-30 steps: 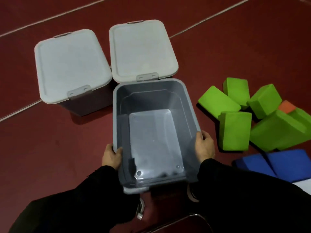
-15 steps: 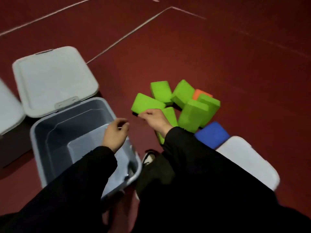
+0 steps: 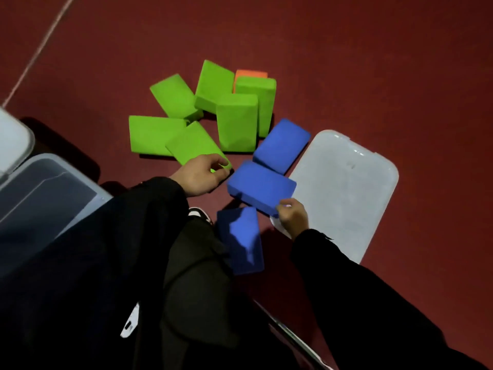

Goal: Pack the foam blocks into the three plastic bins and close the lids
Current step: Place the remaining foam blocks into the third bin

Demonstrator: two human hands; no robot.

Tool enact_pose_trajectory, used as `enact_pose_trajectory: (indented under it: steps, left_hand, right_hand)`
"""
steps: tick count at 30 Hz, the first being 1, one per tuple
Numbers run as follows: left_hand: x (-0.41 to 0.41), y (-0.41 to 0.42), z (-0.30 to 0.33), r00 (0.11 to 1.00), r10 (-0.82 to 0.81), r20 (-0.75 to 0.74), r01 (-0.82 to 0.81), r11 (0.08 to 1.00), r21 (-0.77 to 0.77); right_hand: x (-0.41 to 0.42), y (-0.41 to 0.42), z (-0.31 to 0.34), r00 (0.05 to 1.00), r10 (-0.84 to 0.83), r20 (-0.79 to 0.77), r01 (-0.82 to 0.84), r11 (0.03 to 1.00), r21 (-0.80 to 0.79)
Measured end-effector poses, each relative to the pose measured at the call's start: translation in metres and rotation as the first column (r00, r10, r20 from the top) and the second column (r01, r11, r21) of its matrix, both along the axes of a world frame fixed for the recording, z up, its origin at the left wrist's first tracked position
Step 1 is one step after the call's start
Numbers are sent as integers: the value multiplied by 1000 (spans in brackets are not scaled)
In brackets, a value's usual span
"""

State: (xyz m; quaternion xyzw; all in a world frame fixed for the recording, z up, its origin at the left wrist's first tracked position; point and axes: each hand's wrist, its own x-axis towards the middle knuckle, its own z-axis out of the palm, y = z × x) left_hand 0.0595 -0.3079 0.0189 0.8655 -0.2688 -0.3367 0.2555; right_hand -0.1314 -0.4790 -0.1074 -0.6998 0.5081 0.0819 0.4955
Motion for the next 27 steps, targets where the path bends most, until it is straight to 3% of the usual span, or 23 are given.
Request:
enact_pose_trajectory:
  steps: [3, 9, 11, 13, 15, 17, 21, 25, 27]
  left_hand:
    - [15, 8, -25, 998, -49, -37, 52, 995, 85]
    - [44, 27, -84, 991, 17, -130, -2, 994, 112]
    - [43, 33, -112, 972, -23, -234, 53, 991, 123]
    - [36, 39, -145, 932, -91, -350, 146, 980, 135]
    - [29, 41, -183, 916, -126, -380, 203, 964, 171]
    - [24, 38, -212, 922, -165, -350, 247, 947, 206]
    - [9, 26, -248, 928, -188, -322, 279, 923, 265]
    - [2, 20, -286, 887, -170, -430, 324, 892, 317]
    - [0, 19, -296, 898, -173, -404, 328, 876, 354]
  right_hand:
    - [-12, 16, -26, 978, 152, -140, -140, 986, 96]
    - [33, 61, -82, 947, 302, -113, -289, 950, 116]
    - [49, 63, -83, 972, 175, -158, -157, 980, 122]
    - [54, 57, -85, 974, -117, -196, 116, 993, -18]
    - [56, 47, -90, 928, -334, -165, 308, 937, -167]
    - [58, 34, -99, 885, -444, -139, 418, 890, -184]
    - [58, 9, -118, 786, -550, -282, 537, 834, -130]
    - [43, -16, -148, 808, -471, -353, 497, 868, -20]
    - [42, -19, -150, 799, -452, -397, 477, 878, -40]
